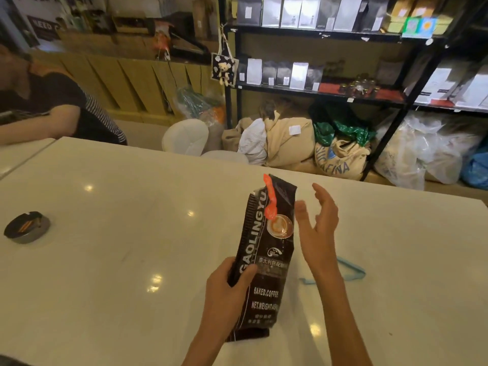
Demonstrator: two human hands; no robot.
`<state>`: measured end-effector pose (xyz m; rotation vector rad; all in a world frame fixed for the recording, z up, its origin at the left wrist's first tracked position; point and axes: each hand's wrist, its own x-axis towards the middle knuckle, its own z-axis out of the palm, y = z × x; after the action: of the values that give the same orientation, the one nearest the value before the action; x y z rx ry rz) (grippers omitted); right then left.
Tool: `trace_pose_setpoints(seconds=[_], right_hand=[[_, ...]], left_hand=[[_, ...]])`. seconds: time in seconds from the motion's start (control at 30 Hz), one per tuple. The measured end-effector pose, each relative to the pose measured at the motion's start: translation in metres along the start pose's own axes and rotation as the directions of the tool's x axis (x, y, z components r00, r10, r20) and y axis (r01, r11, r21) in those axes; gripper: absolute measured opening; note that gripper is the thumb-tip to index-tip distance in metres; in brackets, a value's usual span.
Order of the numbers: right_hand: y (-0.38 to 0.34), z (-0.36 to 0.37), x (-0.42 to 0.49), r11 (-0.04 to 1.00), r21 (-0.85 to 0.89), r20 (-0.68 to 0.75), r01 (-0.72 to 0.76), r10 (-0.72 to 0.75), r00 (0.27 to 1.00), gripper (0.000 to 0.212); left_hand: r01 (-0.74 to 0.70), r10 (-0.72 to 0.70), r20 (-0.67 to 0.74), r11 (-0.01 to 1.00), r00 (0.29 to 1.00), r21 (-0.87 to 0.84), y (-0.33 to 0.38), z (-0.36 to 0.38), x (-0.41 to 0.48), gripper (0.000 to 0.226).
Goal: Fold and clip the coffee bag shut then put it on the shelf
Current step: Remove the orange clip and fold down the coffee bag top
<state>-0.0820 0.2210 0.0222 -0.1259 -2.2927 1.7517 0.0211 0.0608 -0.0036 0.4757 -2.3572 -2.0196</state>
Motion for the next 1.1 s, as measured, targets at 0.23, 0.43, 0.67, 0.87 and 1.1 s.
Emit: trace_pose_setpoints(seconds=[0.23,0.43,0.67,0.87,1.1], right_hand=[[0.022,0.009,-0.053,0.967,0.159,0.021,-0.201,0.2,0.979,0.038],[0.017,0.012,-0.059,0.997,0.078,0.043,-0.015,0.012,0.999,0.032],[0.004,0.006,-0.051,0.967,0.205,-0.045,-0.148,0.161,0.986,0.063],[0.015,-0.004,-0.068,0.896,0.362,0.265,-0.257,0.165,0.95,0.053],[0.037,-0.015,-0.084,0.934,0.316,0.192,-0.167,0.11,0.975,0.044]], left_hand=[[0.051,0.022,0.251,0.958,0.968,-0.282,-0.013,-0.001,-0.005,0.02],[-0.134,0.139,0.005,0.963,0.99,-0.233,0.015,0.002,0.027,0.018],[-0.126,0.176,0.107,0.923,0.979,-0.363,0.016,0.014,0.023,0.021],[-0.508,0.509,0.042,0.86,0.86,-0.044,0.009,0.014,0.021,0.042],[-0.211,0.264,0.329,0.959,0.907,-0.187,-0.003,-0.002,0.029,0.053]])
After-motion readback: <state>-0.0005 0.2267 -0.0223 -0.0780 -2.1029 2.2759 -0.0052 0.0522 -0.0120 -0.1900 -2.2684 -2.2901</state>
